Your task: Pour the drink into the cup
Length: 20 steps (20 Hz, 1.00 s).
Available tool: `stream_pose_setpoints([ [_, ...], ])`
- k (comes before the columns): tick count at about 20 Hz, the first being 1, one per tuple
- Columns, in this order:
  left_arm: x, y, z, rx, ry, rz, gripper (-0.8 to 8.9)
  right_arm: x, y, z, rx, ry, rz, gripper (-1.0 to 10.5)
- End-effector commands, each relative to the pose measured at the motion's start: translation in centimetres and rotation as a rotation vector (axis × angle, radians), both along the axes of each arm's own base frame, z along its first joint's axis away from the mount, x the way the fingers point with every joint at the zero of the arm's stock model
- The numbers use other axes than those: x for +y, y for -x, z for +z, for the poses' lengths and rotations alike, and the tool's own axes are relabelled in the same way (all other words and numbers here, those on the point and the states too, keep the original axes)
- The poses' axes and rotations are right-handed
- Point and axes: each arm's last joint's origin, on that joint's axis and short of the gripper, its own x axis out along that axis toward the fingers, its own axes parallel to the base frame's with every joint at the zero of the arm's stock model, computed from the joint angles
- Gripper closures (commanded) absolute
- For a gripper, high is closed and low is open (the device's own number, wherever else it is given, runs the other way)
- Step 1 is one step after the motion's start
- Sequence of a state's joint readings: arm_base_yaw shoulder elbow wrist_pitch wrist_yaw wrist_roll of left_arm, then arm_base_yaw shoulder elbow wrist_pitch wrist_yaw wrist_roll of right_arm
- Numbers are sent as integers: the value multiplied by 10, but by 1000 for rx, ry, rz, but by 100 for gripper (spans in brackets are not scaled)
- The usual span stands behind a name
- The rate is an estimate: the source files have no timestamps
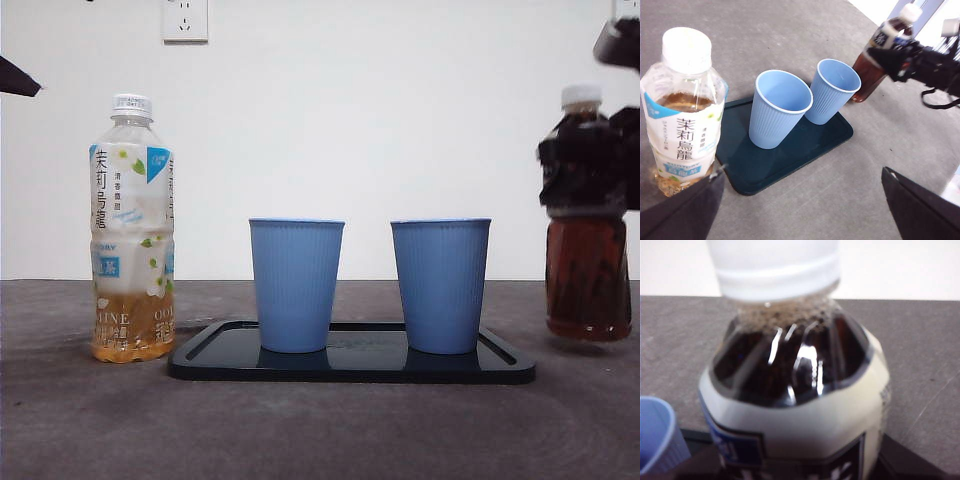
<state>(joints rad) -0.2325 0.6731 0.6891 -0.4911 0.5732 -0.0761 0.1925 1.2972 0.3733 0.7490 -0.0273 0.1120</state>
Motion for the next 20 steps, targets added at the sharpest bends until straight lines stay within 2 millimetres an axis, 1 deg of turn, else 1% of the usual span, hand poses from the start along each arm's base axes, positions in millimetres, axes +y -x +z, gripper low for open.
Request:
stream_pose_setpoints([
  [1,-1,-1,6,-26,2,-4,315,2,-7,5,-71,-29,2,797],
  [7,-1,-1,6,-27,2,-5,315,3,-12,-2,-60,-46,-1,797],
  [20,-1,-1,6,-27,2,-4,315,4,-12,-2,-47,-84,25,794],
])
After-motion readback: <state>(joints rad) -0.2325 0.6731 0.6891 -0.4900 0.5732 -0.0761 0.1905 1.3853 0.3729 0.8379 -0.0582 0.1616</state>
